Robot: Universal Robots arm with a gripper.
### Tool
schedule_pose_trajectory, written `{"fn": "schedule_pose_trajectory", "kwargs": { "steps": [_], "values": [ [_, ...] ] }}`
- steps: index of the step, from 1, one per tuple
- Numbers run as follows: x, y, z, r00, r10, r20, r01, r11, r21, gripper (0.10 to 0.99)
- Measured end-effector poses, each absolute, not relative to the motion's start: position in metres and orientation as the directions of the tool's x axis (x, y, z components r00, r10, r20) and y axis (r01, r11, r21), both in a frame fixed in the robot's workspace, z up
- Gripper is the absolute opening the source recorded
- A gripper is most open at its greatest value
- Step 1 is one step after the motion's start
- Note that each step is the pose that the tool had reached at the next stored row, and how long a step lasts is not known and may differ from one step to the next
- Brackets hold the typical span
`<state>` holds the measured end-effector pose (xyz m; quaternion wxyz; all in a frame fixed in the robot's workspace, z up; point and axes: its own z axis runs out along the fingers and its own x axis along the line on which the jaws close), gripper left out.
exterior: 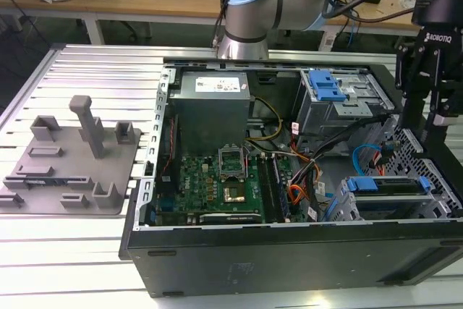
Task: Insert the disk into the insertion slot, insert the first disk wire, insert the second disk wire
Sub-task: 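Insert the first disk wire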
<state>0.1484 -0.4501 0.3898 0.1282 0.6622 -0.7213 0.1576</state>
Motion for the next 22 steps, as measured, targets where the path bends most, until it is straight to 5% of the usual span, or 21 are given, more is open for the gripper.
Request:
{"fn": "schedule_pose_trajectory", "kwargs": {
  "steps": [7, 14, 22],
  "values": [
    [0.148, -0.428, 0.384, -0.115, -0.912, 0.394, -0.993, 0.095, -0.07, 0.529],
    [0.14, -0.414, 0.382, -0.148, -0.91, 0.387, -0.984, 0.095, -0.151, 0.529],
    [0.134, -0.414, 0.365, -0.15, -0.91, 0.387, -0.983, 0.095, -0.157, 0.529]
  ]
}}
